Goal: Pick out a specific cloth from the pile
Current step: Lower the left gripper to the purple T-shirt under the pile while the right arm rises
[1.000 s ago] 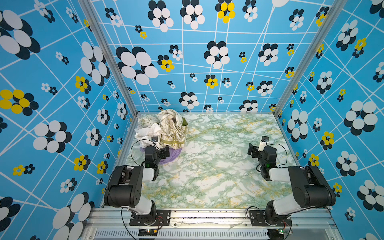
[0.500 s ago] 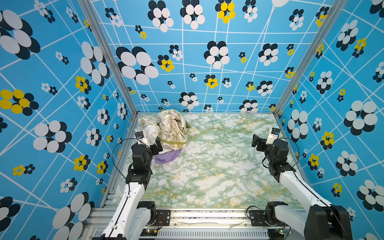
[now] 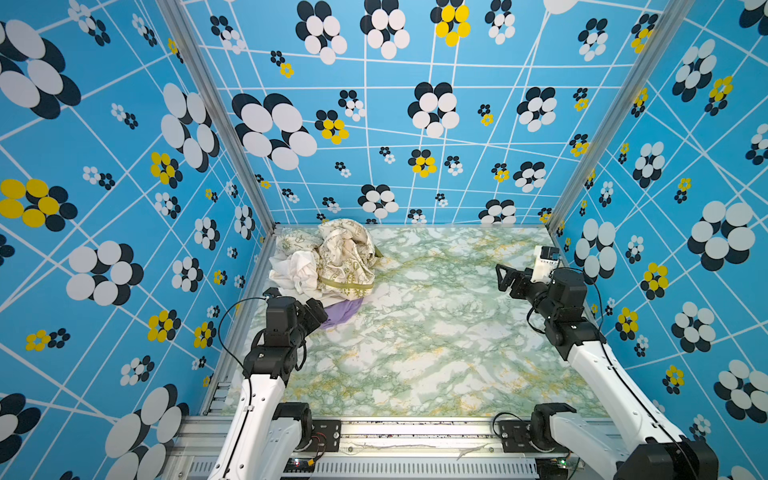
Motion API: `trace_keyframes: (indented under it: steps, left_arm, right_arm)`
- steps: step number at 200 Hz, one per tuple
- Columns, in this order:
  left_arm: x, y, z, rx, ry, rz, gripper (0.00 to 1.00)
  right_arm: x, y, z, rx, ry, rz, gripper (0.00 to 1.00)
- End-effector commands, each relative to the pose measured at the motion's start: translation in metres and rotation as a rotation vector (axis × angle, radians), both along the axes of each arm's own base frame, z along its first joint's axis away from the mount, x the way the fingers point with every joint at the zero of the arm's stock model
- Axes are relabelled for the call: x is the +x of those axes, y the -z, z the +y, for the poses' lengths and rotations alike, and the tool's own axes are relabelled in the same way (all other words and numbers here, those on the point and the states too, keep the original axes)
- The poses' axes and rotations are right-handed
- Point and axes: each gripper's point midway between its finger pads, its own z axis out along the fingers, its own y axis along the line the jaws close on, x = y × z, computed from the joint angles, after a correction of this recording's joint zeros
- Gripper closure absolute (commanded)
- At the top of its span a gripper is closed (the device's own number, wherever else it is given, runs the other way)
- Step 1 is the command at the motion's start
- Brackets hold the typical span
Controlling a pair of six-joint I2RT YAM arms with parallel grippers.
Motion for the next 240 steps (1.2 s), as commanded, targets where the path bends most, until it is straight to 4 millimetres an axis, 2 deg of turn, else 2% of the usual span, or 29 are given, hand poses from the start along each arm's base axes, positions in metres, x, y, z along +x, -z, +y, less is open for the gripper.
trace_keyframes:
  steps: [1, 34, 59, 103, 142, 203, 206, 240]
  left_arm:
    - [-0.006, 0.023, -0.011, -0.164, -0.044, 0.043, 0.13]
    - [0.010, 0.032, -0.023, -0.233, -0.013, 0.026, 0.16]
    - [0.016, 0.045, -0.023, -0.239, -0.016, 0.054, 0.21]
    - [0.038, 0.055, -0.027, -0.253, 0.014, 0.038, 0.33]
    - [0.052, 0.069, -0.023, -0.254, 0.003, 0.051, 0.44]
    - [0.061, 0.097, -0.024, -0.262, 0.008, 0.088, 0.56]
    - [0.061, 0.099, -0.024, -0.261, 0.011, 0.092, 0.60]
    - [0.069, 0.106, -0.027, -0.272, 0.042, 0.102, 0.78]
  right_arm:
    - [-0.013, -0.002, 0.026, -0.027, -0.108, 0.028, 0.01]
    - [-0.024, 0.003, 0.050, -0.062, -0.196, 0.052, 0.01]
    - [-0.030, 0.005, 0.062, -0.075, -0.230, 0.058, 0.01]
    - [-0.036, 0.008, 0.077, -0.097, -0.281, 0.062, 0.01]
    - [-0.040, 0.012, 0.086, -0.128, -0.314, 0.070, 0.01]
    - [-0.044, 0.020, 0.089, -0.134, -0.331, 0.087, 0.01]
    - [-0.044, 0.020, 0.089, -0.135, -0.330, 0.089, 0.01]
    - [-0.044, 0.020, 0.090, -0.138, -0.331, 0.091, 0.01]
